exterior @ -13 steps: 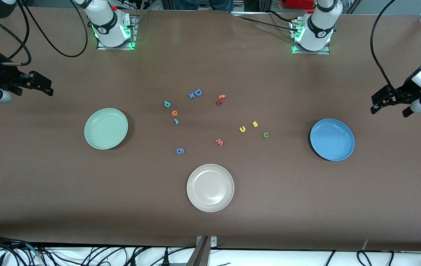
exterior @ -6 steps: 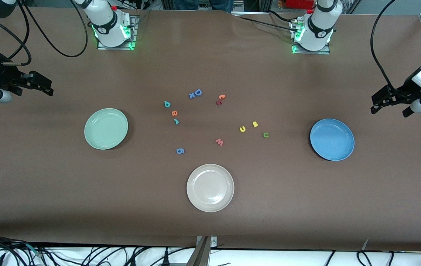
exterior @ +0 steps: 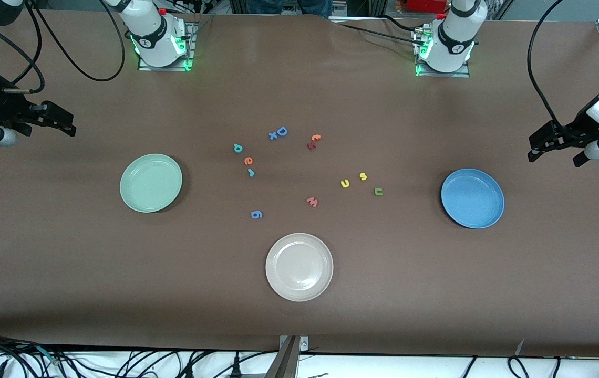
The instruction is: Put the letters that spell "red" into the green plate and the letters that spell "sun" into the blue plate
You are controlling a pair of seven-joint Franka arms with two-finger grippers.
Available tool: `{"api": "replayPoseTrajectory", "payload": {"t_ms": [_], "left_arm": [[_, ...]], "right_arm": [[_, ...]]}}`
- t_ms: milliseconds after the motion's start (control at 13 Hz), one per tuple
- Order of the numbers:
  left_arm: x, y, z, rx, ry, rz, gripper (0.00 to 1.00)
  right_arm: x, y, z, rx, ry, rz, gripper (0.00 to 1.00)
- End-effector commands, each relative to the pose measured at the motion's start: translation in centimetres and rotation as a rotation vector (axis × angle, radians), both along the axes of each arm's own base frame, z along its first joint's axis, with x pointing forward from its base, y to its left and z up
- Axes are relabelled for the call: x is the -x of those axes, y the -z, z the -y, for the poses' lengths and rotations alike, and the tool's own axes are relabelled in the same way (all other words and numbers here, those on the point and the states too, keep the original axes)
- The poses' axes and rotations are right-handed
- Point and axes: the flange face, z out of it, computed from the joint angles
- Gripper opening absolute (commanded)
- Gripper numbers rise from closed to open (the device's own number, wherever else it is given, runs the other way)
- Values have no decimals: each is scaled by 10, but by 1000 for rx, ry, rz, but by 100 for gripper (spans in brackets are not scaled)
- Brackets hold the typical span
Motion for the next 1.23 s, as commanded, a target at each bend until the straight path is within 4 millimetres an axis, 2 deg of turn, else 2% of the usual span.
{"api": "replayPoseTrajectory", "payload": {"t_ms": [0, 771, 848, 925, 1002, 1156], "left_arm": [[-1, -9, -3, -25, 0, 1, 100], [-1, -11, -6, -19, -3, 8, 100], [-1, -10, -6, -19, -5, 4, 100], [0, -10, -12, -19, -12, 0, 100], [2, -12, -16, -14, -20, 0, 100], [3, -4, -15, -14, -18, -19, 100]], "right_arm": [[0, -4, 1, 4, -10, 7, 100], [-4, 7, -6, -14, -9, -12, 100], [-9, 21, -14, -10, -31, -39, 100], [-11, 38, -33, -7, -55, -86, 100], [-13, 50, -40, -6, -61, -120, 100], [-13, 67, -71, -4, -108, -152, 100]]}}
